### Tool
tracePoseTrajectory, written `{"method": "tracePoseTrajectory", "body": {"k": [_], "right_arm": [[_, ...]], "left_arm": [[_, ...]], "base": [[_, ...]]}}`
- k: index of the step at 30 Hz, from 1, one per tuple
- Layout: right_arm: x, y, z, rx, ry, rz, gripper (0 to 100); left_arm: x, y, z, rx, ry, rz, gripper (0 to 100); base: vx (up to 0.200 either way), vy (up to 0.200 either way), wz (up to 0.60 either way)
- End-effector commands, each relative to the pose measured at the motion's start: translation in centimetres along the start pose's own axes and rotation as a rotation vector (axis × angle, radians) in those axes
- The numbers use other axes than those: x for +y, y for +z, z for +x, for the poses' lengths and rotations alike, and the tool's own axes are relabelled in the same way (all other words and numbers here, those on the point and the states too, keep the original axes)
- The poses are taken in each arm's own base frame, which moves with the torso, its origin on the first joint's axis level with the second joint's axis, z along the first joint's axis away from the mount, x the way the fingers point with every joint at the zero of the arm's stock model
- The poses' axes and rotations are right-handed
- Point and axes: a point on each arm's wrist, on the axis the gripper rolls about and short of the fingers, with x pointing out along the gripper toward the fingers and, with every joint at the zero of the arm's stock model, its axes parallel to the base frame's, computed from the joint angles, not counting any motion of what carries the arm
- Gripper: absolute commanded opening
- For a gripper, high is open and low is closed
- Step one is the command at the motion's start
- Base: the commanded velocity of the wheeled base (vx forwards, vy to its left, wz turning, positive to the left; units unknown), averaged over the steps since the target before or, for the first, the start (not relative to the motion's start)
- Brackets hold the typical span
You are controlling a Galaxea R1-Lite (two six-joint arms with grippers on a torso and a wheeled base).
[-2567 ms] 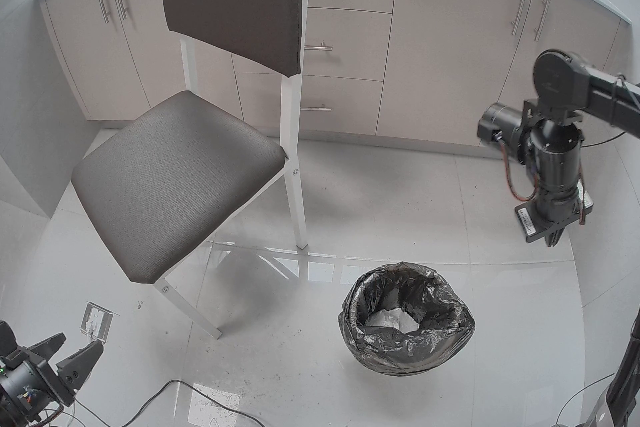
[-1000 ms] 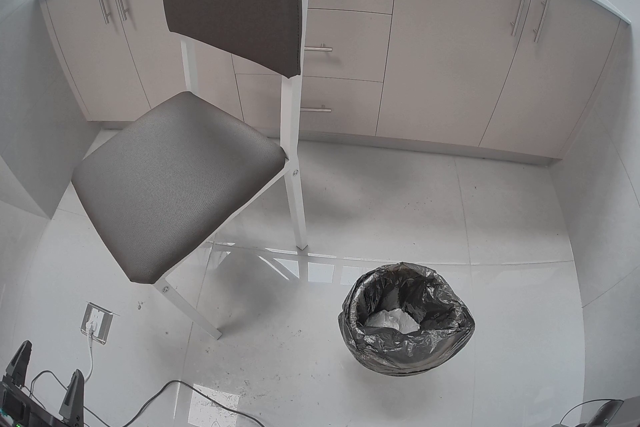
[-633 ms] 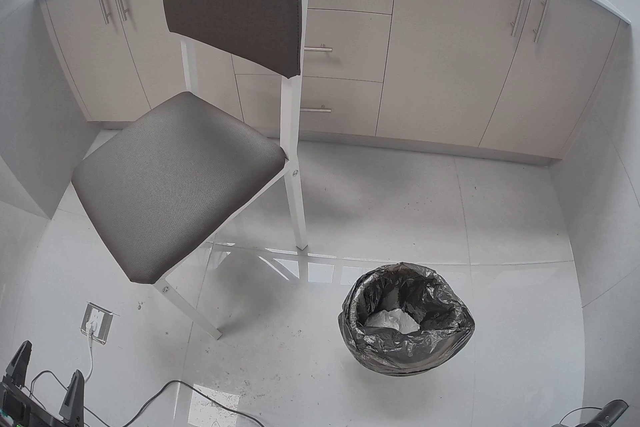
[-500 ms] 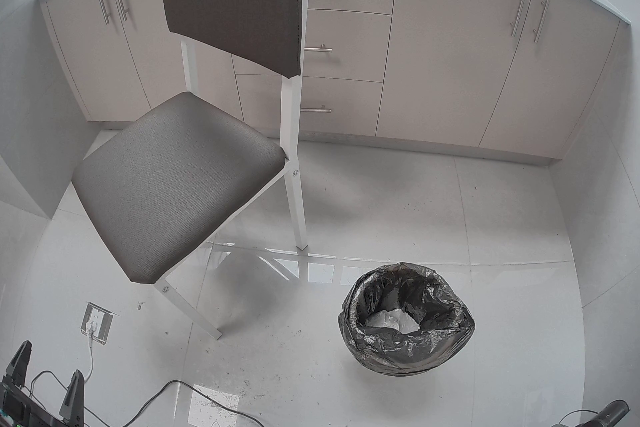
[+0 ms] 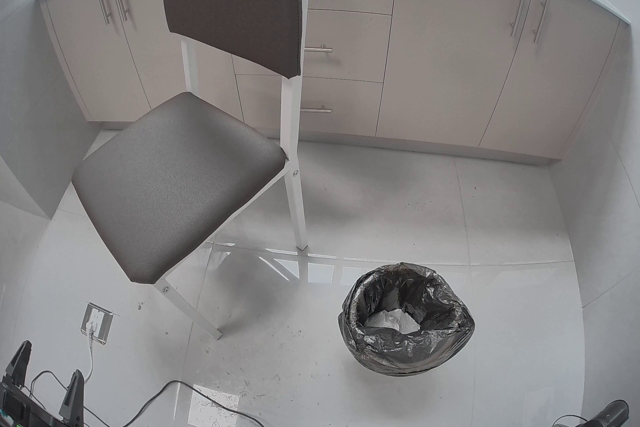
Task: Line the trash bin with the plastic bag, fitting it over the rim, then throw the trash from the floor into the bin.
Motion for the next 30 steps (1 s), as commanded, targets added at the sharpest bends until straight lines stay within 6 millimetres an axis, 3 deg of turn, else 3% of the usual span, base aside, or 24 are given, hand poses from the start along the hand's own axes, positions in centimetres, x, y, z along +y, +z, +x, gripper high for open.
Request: {"method": "tracePoseTrajectory", "body": {"k": [1, 6, 9, 11, 12, 14, 18, 20, 26, 30], "right_arm": [[0.2, -4.0, 0.3, 0.080, -0.019, 0.061, 0], [0.2, -4.6, 0.6, 0.133, -0.024, 0.107, 0], [-0.1, -5.5, 3.7, 0.148, -0.057, 0.187, 0], [-0.2, -5.6, 4.1, 0.150, -0.066, 0.195, 0], [-0.7, -7.8, 8.0, 0.153, -0.194, 0.270, 0], [-1.2, -10.3, 11.6, 0.095, -0.304, 0.284, 0], [-1.5, -17.3, 15.8, 0.063, -0.381, 0.172, 0], [-1.4, -20.6, 16.5, 0.113, -0.380, 0.078, 0], [-1.3, -21.6, 16.2, 0.232, -0.357, 0.116, 0], [-1.0, -21.6, 16.3, 0.243, -0.229, 0.072, 0]], "left_arm": [[0.0, -0.5, 0.0, 0.005, -0.001, 0.000, 100], [0.0, -0.5, 0.0, 0.005, 0.001, 0.000, 100], [0.0, -0.5, 0.0, 0.005, -0.001, 0.000, 100], [0.0, -0.5, 0.0, 0.005, 0.001, 0.000, 100], [0.0, -0.5, 0.0, 0.005, -0.001, 0.000, 100], [0.0, -0.5, 0.0, 0.005, -0.001, 0.000, 100], [0.0, -0.5, 0.0, 0.005, -0.001, 0.000, 100], [0.0, -0.5, 0.0, 0.005, -0.001, 0.000, 100], [0.0, -0.5, 0.0, 0.005, -0.001, 0.000, 100], [0.0, -0.5, 0.0, 0.005, -0.001, 0.000, 100]], "base": [[0.000, 0.000, 0.00], [0.000, 0.000, 0.00], [0.000, 0.000, 0.00], [0.000, 0.000, 0.00], [0.000, 0.000, 0.00], [0.000, 0.000, 0.00], [0.000, 0.000, 0.00], [0.000, 0.000, 0.00], [0.000, 0.000, 0.00], [0.000, 0.000, 0.00]]}}
